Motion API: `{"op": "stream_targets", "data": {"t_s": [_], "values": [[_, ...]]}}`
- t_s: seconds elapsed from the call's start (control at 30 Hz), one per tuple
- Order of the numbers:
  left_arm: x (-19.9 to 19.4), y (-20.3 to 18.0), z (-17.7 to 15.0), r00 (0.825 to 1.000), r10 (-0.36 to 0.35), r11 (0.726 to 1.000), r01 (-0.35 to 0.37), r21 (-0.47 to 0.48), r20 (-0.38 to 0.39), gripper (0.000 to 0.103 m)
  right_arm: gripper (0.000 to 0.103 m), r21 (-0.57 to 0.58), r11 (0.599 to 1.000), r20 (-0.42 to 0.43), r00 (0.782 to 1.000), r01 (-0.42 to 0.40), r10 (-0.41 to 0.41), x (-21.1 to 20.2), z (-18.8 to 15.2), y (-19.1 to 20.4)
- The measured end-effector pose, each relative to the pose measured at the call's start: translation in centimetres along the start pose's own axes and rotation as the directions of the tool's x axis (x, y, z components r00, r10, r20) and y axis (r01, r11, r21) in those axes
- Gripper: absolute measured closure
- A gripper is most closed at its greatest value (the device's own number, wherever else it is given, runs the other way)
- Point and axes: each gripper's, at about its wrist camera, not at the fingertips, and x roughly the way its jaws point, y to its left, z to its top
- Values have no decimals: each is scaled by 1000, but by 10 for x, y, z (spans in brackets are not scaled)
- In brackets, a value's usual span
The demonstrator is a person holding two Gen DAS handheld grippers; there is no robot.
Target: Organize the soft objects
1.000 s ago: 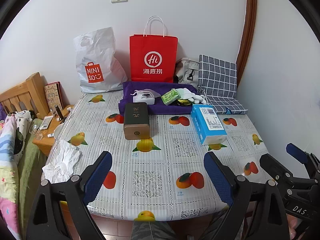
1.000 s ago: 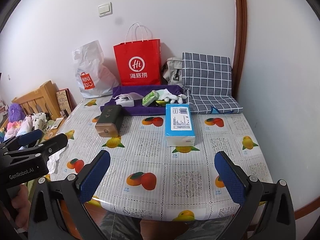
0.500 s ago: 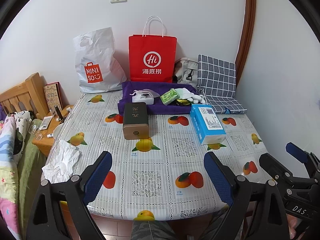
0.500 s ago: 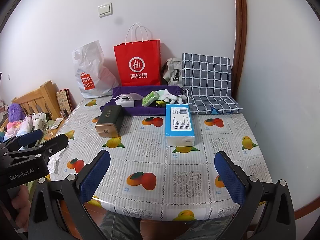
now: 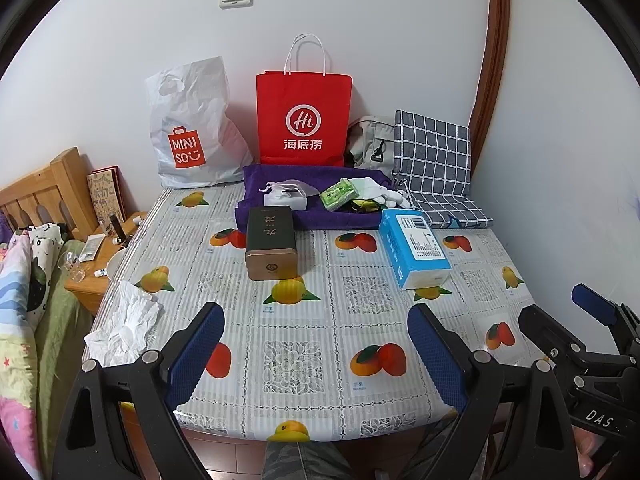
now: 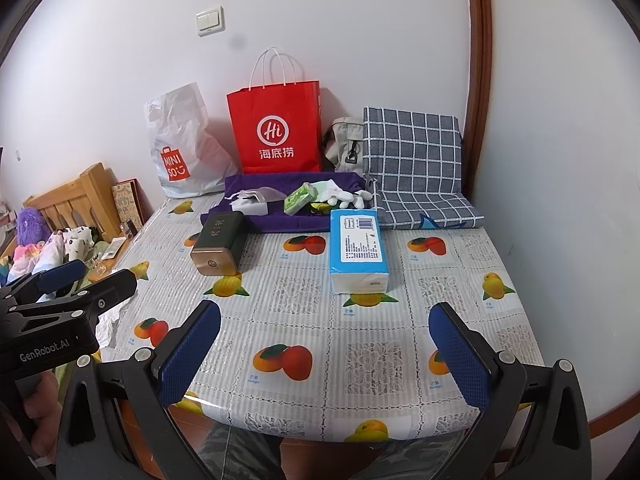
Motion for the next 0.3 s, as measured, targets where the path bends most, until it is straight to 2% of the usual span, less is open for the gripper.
{"op": "stream_targets", "data": {"t_s": [0.3], "values": [[0, 0, -1, 1000, 1, 1000, -1, 2, -3, 10, 1, -2, 1000, 2, 1000, 6, -6, -1, 1, 0]]}}
